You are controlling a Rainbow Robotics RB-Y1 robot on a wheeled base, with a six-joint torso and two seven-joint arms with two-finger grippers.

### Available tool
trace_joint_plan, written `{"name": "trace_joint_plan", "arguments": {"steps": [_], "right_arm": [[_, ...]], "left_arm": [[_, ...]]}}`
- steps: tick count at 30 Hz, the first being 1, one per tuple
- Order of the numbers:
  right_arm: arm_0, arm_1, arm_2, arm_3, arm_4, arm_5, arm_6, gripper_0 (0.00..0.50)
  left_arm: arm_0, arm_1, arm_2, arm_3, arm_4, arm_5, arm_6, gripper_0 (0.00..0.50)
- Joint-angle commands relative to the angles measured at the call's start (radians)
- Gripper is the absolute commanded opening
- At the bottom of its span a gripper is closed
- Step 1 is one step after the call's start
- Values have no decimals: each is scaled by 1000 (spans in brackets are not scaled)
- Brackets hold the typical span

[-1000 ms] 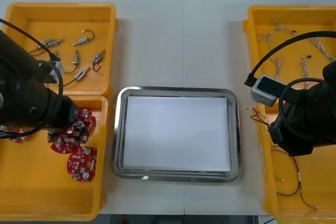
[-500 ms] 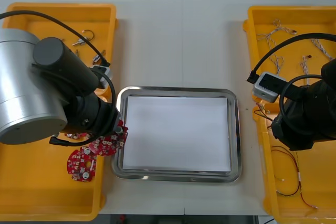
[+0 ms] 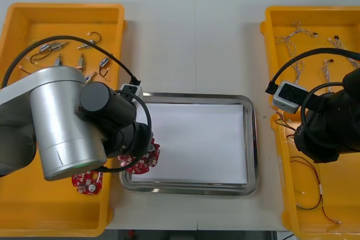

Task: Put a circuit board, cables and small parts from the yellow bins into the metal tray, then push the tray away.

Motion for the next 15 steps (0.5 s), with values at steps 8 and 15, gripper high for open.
{"name": "trace_joint_plan", "arguments": {"steps": [8, 15], "right_arm": [[-36, -41, 21, -31, 9, -9, 40, 0], [-34, -41, 21, -30, 10, -4, 43, 0]], "left_arm": [[-38, -42, -155, 118, -131, -149, 104, 0], [-38, -55, -213, 181, -186, -221, 134, 0]]}}
